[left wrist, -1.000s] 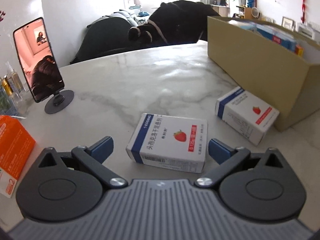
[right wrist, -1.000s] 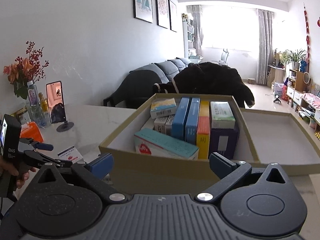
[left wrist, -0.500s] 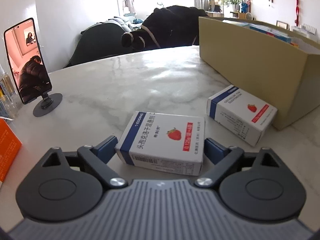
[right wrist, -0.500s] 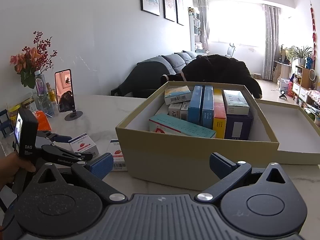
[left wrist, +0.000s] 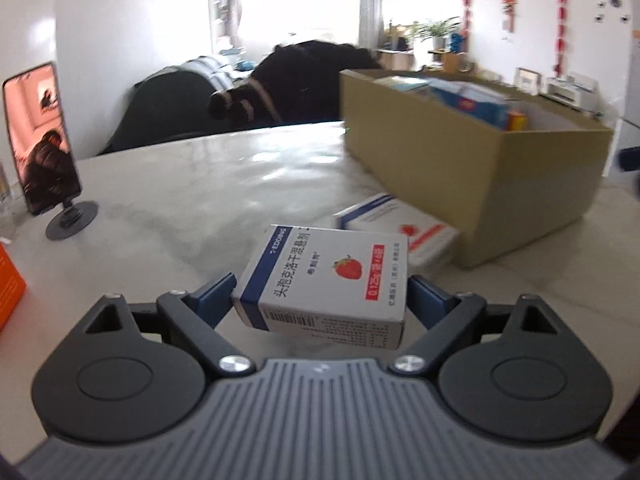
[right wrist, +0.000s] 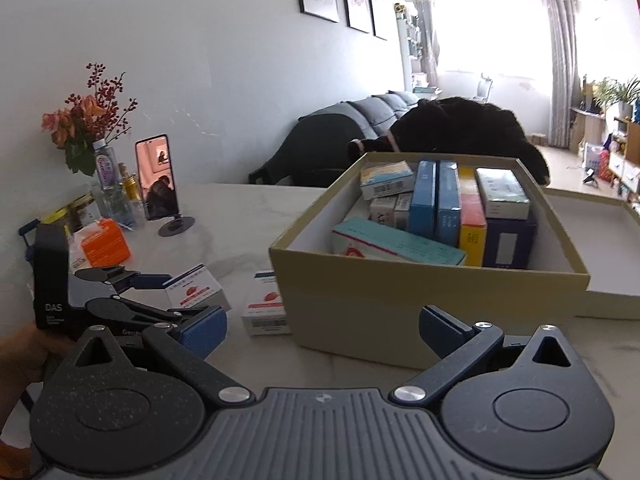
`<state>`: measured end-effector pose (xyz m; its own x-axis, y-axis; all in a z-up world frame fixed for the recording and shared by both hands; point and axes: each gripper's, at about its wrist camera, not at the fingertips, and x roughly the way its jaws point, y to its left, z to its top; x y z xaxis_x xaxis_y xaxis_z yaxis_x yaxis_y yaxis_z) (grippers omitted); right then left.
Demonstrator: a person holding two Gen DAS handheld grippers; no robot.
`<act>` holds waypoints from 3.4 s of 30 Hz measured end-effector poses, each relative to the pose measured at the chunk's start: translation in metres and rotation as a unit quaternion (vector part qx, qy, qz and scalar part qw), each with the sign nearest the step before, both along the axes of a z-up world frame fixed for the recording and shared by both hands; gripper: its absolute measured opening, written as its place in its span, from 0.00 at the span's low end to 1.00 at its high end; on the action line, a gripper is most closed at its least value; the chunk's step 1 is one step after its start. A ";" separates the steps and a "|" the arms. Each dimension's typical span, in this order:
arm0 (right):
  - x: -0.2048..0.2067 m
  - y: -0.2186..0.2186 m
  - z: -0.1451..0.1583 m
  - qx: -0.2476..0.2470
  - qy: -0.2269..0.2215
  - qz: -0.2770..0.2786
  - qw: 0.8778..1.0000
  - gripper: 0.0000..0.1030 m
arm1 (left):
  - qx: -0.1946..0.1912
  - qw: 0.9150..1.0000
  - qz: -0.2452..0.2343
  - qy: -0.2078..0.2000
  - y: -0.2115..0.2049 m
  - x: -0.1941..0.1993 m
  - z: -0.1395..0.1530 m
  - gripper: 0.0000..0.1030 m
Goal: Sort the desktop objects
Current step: 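Lift the strawberry-print box with the left tool toward the right tool, then grasp the strawberry-print box with the right tool while the left tool releases it, then carry the strawberry-print box with the right tool and lower it into the beige box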
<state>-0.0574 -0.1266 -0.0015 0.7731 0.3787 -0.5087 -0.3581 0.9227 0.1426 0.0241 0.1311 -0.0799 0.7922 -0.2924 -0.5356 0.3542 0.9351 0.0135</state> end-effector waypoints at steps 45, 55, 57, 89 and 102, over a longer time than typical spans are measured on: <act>0.039 -0.061 -0.026 0.294 0.215 0.117 0.924 0.29 | -0.049 0.961 -0.268 -0.047 -0.090 -0.039 0.037 0.92; 0.064 -0.087 -0.002 0.270 0.173 0.069 0.945 0.29 | -0.086 0.965 -0.246 -0.026 -0.078 -0.023 0.038 0.95; 0.069 -0.095 0.009 0.265 0.156 0.060 0.950 0.29 | -0.087 0.967 -0.240 -0.019 -0.077 -0.020 0.035 0.95; 0.139 -0.076 0.028 -0.115 0.087 -0.114 0.983 0.29 | -0.112 0.973 -0.202 0.021 -0.056 -0.004 0.017 0.97; 0.178 -0.058 -0.011 -0.166 0.139 -0.116 0.969 0.30 | -0.107 0.976 -0.190 0.024 -0.049 -0.003 0.013 0.97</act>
